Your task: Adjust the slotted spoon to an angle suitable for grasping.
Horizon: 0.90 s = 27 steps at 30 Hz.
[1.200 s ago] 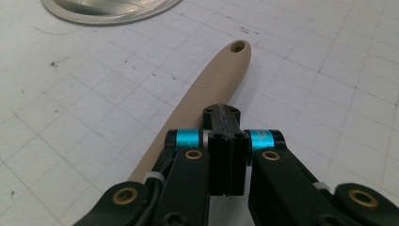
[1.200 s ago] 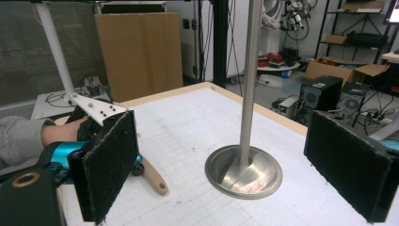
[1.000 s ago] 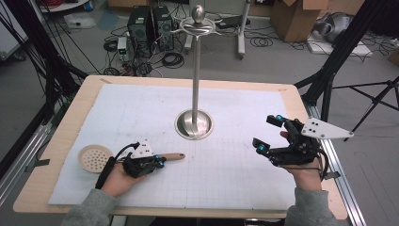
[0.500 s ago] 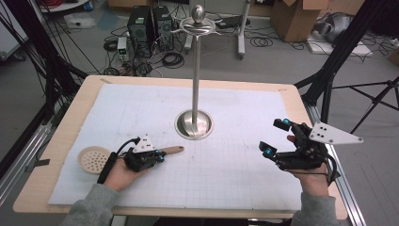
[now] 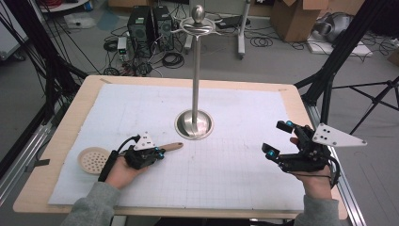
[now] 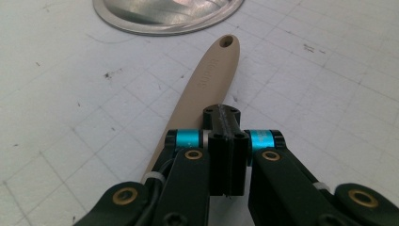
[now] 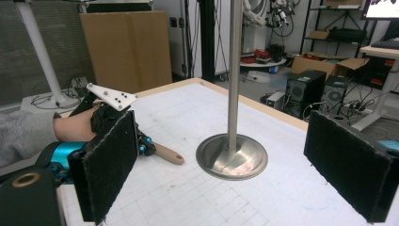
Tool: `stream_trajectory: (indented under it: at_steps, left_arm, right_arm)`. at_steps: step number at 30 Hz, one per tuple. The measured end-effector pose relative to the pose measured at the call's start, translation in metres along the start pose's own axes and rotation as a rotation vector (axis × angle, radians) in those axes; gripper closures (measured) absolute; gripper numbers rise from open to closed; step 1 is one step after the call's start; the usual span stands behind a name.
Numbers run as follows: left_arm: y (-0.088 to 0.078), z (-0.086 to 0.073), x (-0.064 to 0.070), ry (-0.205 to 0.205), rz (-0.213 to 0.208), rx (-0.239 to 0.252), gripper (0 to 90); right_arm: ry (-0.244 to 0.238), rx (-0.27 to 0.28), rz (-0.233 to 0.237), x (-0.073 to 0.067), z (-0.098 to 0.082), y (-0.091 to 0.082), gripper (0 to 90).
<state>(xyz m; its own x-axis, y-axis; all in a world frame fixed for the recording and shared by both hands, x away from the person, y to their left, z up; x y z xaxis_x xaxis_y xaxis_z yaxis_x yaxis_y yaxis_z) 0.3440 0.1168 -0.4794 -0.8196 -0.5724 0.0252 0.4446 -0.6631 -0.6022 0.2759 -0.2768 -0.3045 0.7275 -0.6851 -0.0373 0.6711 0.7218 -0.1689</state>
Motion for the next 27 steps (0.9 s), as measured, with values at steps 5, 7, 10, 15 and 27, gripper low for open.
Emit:
stream_trajectory:
  at_steps: [5, 7, 10, 15, 27]
  left_arm:
    - [0.000, 0.000, -0.003, -0.013, 0.017, -0.002, 89.7]
    - [0.000, 0.000, -0.004, -0.020, 0.021, 0.001, 89.7]
    - [0.000, 0.000, -0.006, -0.031, 0.033, 0.003, 89.8]
    - [-0.001, -0.001, -0.009, -0.041, 0.052, 0.003, 89.7]
    - [-0.024, 0.006, -0.003, -0.036, -0.009, 0.034, 89.8]
  right_arm:
    - [-0.002, -0.002, 0.004, -0.001, 0.000, 0.001, 9.5]
    - [-0.003, -0.003, 0.005, -0.001, 0.000, 0.001, 9.5]
    - [-0.002, -0.002, 0.005, -0.001, 0.000, 0.001, 9.5]
    - [0.000, -0.002, 0.006, -0.001, 0.000, 0.001, 9.5]
    - [0.004, 0.012, 0.003, 0.003, 0.002, 0.000, 9.5]
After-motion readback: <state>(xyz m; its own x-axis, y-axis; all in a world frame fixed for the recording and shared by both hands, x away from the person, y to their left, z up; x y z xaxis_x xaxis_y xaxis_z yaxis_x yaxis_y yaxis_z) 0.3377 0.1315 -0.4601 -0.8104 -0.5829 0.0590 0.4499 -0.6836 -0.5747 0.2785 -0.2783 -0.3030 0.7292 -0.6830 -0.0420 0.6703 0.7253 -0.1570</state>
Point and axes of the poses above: each handheld gripper's, and its own axes: y roughly forward along the jaws, z roughly out of its top, x roughly to its right, the point moved 5 cm from there along y, roughly forward along the jaws, and after that the axes turned 5 degrees about -z, right-handed, at the moved point
